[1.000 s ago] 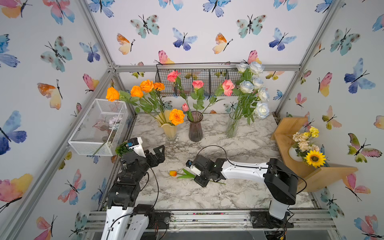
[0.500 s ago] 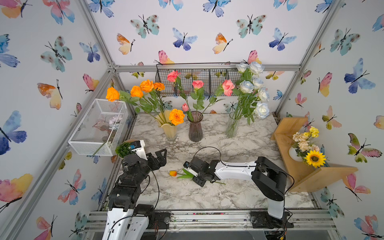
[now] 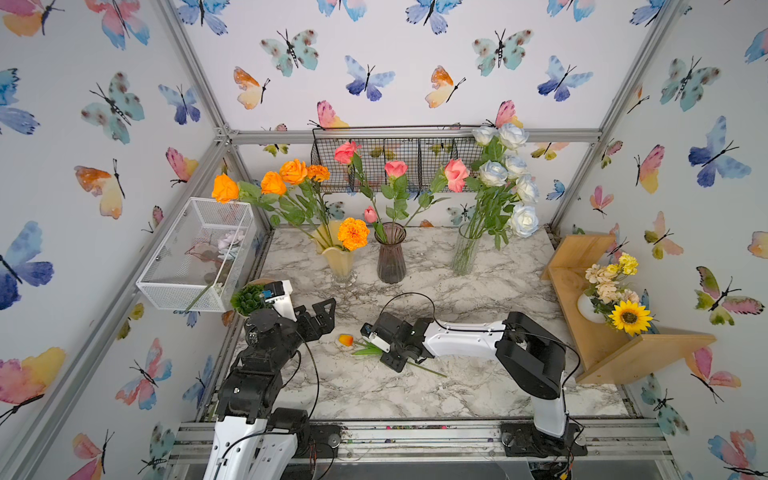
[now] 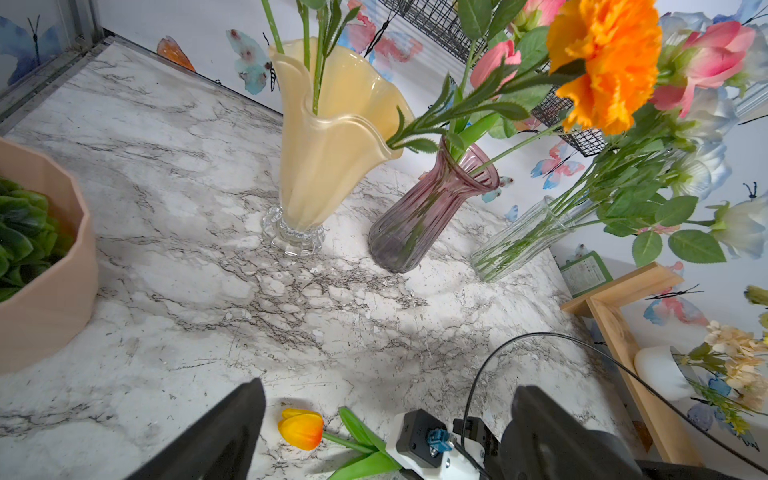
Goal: Arrange the flowers in different vases according to their colors
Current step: Pick up the flower at the center of the board.
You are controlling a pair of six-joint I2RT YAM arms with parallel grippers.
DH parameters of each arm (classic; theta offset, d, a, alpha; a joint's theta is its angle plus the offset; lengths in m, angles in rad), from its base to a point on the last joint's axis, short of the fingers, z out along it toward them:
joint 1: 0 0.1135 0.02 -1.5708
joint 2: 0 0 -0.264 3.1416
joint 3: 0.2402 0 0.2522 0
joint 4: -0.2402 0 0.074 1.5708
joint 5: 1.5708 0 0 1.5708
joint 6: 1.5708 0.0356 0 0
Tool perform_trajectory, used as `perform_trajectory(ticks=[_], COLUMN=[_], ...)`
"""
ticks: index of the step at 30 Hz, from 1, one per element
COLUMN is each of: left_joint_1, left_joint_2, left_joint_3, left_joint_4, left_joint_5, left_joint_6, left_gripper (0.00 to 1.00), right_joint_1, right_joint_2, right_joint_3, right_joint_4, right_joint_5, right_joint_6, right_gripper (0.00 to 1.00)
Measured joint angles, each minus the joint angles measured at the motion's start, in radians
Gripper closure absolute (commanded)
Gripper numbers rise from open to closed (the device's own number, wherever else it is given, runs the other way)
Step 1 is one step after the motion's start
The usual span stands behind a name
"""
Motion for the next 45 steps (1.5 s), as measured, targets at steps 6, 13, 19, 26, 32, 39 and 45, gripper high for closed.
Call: perform_trajectory(ticks=[6, 13, 19, 26, 32, 39, 45], left_joint_1=[-0.014, -0.019, -0.021, -0.021, -0.021, -0.045, -0.171], left_joint_2=[0.003, 0.014, -0.001, 0.012, 0.033, 0.044, 0.088], left_joint_3=[0.000, 0.000, 0.003, 0.056, 0.068, 0.062, 0.059], left_joint_4=[0.008, 0.027, 0.061, 0.116, 0.183, 0.314, 0.419], left_joint_5=[0.066, 0.195, 0.308, 0.422, 0.489, 0.522, 0.494], left_joint_6=[0.005, 0.010, -0.004, -0.040, -0.099, -0.205, -0.259], left_gripper=[0.01, 0.01, 0.01, 0.01, 0.01, 0.02, 0.17], right_joint_1=[0.000, -0.005, -0.058, -0.161, -0.244, -0.265, -0.265], right_joint_2=[-0.041, -0.176, -0.266, -0.378, -0.438, -0.496, -0.497], right_joint_3=[0.051, 0.103, 0.149, 0.169, 0.150, 0.145, 0.144], right_joint_4=[-0.020, -0.036, -0.044, -0.005, 0.073, 0.179, 0.224], right_joint_5=[-0.066, -0.119, -0.198, -0.319, -0.457, -0.615, -0.727], right_joint_6=[-0.003, 0.002, 0.056, 0.138, 0.239, 0.340, 0.397], right_gripper=[0.98, 0.98, 0.98, 0.98, 0.98, 0.98, 0.98])
